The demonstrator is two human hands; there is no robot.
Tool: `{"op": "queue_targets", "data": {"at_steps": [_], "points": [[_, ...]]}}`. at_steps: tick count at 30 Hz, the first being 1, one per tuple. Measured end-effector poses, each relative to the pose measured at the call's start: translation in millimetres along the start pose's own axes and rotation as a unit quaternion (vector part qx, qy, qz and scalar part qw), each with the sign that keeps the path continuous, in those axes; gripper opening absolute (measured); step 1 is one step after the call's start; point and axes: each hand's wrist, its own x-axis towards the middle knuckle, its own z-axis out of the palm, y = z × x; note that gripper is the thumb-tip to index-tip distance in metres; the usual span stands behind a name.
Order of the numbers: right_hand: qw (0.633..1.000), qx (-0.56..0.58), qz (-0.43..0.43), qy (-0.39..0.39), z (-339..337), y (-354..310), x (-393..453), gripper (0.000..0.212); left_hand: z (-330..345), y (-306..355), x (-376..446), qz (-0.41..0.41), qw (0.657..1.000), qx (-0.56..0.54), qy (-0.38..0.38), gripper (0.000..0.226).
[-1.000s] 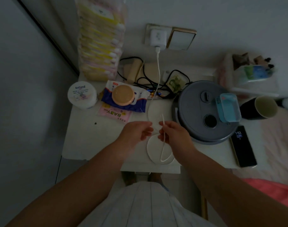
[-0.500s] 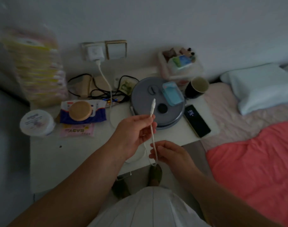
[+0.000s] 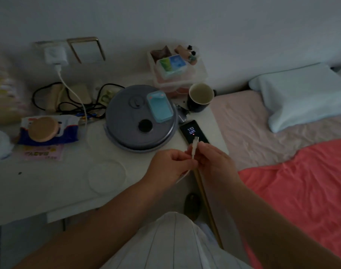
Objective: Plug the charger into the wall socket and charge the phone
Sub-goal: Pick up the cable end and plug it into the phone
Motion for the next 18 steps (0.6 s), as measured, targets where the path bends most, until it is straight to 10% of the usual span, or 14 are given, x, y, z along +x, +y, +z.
{"op": "queue_targets", "data": {"at_steps": [8,14,18], "points": [[0.995,-0.070,0.069,0.023,-106,-13,53,0.027,102,-1,56,-0.077,0.997,-0.005,0.030,0.008],[0.963,-0.249,0.095,0.039,-126,3,97,0.025,98,-28,107,-0.192,0.954,-0.096,0.211,0.009],[0.945,-0.316,0.089,0.009,-120,10,122,0.025,93,-41,137,-0.242,0.931,-0.148,0.230,0.042]]}}
